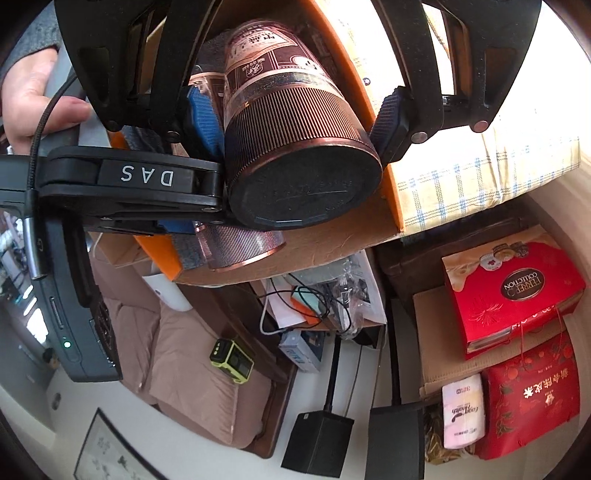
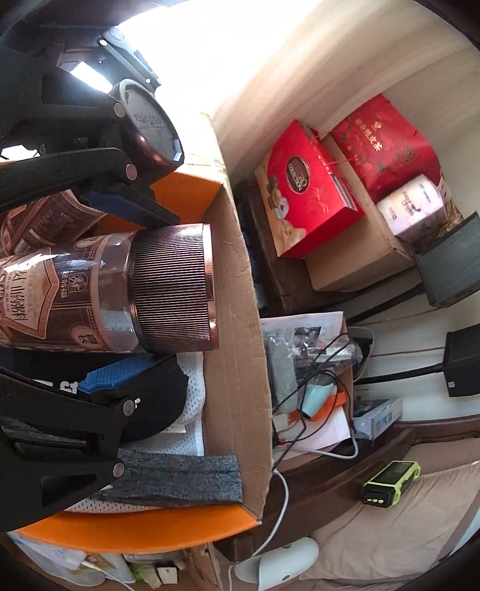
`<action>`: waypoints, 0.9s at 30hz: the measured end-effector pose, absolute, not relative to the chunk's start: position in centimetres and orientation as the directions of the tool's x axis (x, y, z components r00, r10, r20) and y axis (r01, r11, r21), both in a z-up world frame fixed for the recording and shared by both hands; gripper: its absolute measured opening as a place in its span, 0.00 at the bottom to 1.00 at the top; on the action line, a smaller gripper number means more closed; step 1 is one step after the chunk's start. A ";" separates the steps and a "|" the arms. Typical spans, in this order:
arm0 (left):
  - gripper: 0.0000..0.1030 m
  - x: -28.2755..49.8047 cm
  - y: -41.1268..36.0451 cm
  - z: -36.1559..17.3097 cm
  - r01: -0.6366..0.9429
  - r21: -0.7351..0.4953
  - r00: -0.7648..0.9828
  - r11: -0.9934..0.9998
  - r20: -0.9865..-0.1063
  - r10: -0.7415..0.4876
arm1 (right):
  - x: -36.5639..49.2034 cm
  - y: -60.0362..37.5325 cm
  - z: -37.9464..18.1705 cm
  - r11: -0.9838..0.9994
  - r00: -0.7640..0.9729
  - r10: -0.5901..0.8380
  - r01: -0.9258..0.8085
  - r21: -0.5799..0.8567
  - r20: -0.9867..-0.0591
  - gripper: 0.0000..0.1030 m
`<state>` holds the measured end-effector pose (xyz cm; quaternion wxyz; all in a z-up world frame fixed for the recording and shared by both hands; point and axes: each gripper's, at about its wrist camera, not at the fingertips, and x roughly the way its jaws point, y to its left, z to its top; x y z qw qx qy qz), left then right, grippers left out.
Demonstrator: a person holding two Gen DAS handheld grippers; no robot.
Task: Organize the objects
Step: 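Lower both canisters upright into the box and open both tools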
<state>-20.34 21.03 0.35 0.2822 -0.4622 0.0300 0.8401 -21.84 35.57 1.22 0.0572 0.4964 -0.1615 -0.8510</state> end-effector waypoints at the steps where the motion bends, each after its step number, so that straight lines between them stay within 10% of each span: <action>1: 0.69 -20.5 21.0 0.0 -0.506 -0.198 -0.419 -0.840 -0.795 0.440 | -22.1 35.7 0.6 -0.936 -0.494 -0.270 -0.069 0.346 -0.827 0.66; 9: 0.85 -20.4 20.0 -0.4 -0.509 -0.178 -0.432 -0.842 -0.793 0.429 | -22.6 36.5 -0.8 -0.915 -0.501 -0.299 -0.090 0.393 -0.812 0.75; 27: 0.84 -18.2 18.5 1.1 -0.467 -0.207 -0.448 -0.860 -0.783 0.431 | -16.3 35.0 3.0 -0.971 -0.564 -0.164 -0.050 0.232 -0.810 0.75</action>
